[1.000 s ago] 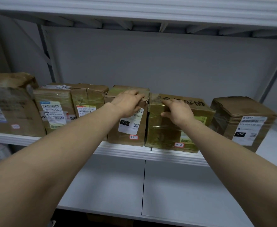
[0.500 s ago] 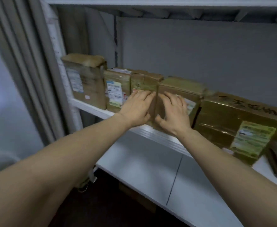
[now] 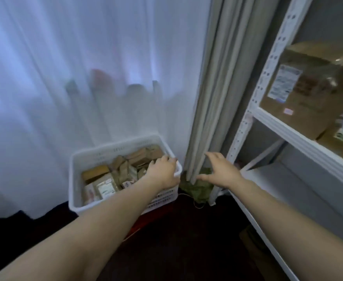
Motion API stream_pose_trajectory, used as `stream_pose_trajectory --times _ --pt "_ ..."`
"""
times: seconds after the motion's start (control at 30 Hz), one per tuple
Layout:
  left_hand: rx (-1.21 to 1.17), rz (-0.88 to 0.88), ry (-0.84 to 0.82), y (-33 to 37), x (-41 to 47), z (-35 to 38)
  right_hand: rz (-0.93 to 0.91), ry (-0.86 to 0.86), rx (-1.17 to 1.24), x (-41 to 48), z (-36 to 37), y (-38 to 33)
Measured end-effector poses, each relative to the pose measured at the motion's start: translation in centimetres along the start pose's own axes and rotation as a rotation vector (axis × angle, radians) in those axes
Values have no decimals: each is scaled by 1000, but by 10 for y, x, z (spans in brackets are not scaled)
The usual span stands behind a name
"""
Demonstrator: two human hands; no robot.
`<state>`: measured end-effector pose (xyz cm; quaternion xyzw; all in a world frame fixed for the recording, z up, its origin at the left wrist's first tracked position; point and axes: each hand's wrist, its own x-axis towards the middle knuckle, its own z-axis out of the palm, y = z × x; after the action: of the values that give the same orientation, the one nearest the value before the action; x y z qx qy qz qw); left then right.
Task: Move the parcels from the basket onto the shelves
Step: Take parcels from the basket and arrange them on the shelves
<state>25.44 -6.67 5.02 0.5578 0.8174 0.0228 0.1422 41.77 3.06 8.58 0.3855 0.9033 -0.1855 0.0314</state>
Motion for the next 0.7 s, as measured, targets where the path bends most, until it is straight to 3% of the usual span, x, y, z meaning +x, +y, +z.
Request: stream_pose_trajectory --times 0.27,0.7 --pt "-141 -383 -141 -179 9 33 -161 -297 -66 127 88 -110" --pt "-355 -809 -239 -319 67 86 -365 -633 -4 337 223 -183"
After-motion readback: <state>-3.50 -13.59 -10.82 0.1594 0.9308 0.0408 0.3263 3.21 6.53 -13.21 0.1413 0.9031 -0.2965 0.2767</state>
